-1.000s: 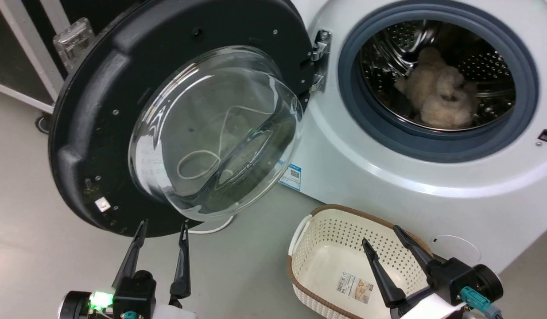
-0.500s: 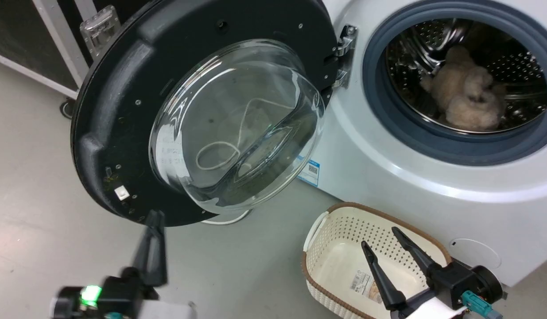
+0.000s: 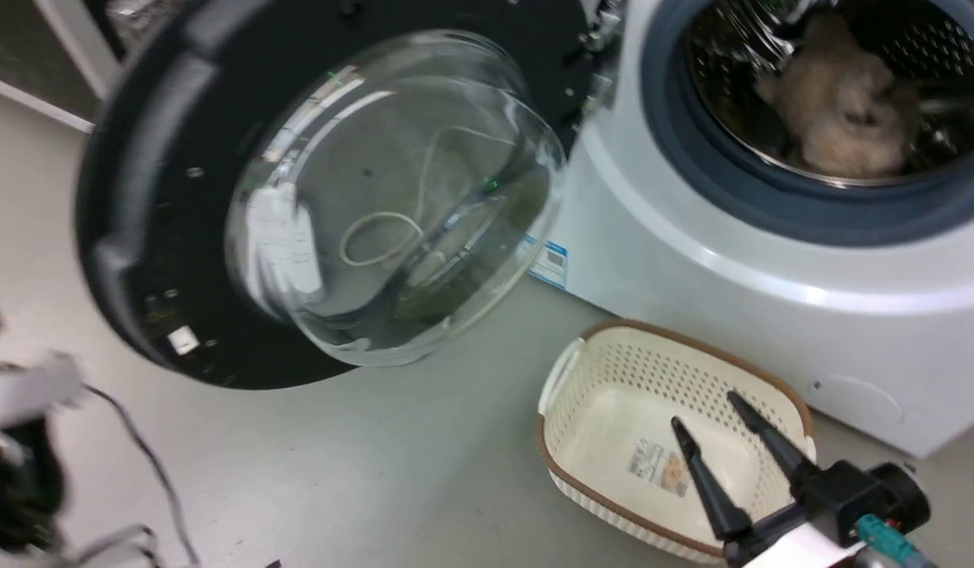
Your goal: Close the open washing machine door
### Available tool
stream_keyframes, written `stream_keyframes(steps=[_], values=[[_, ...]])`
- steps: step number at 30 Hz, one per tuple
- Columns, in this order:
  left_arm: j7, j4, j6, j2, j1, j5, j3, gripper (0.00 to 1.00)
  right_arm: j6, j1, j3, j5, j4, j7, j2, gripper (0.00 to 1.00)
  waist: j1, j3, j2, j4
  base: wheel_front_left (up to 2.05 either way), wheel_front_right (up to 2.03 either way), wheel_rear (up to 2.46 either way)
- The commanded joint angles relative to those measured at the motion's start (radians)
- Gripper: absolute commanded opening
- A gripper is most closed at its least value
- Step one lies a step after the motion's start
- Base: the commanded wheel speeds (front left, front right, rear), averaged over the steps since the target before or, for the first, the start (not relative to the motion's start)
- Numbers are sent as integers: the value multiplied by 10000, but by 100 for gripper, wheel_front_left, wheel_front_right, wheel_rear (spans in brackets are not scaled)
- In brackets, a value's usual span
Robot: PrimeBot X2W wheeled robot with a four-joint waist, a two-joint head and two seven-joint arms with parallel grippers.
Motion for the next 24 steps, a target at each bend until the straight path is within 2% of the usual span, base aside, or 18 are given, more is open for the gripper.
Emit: stream_keyframes(steps=[1, 4, 6, 10, 14, 19, 22, 24], values=[[192, 290, -94, 156, -294, -318, 209, 0, 8, -157, -14, 80, -88, -39, -100, 100, -1, 350, 0, -356, 0, 0, 0], [1062, 1424, -145, 454, -1191, -1690, 1024, 0, 8, -224, -24, 160, -116, -47, -214, 100, -1, 586, 0, -635, 0, 0, 0], [1709, 2178, -2, 589, -1689, -2549, 1558, 0, 8, -266, -6, 221, -100, -56, -280, 100, -1, 713, 0, -814, 0, 0, 0], [2823, 3591, 203, 1100, -2272, -3651, 2338, 0, 8, -352, -9, 351, -47, -85, -373, 100, -1, 889, 0, -1102, 0, 0, 0], [4186, 4674, 301, 1180, -2643, -5099, 3002, 0, 8, -398, 35, 431, 37, -112, -441, 100, -1, 932, 0, -1288, 0, 0, 0], [6617, 5131, 358, 862, -2738, -7130, 3379, 0, 8, -431, 52, 479, 151, -134, -447, 100, -1, 866, 0, -1365, 0, 0, 0], [7587, 4912, 251, 727, -2440, -7713, 3321, 0, 8, -426, 61, 486, 248, -143, -381, 100, -1, 728, 0, -1358, 0, 0, 0], [8014, 4638, -39, 688, -2137, -7870, 3173, 0, 8, -419, 79, 499, 333, -149, -325, 100, -1, 594, 0, -1350, 0, 0, 0]])
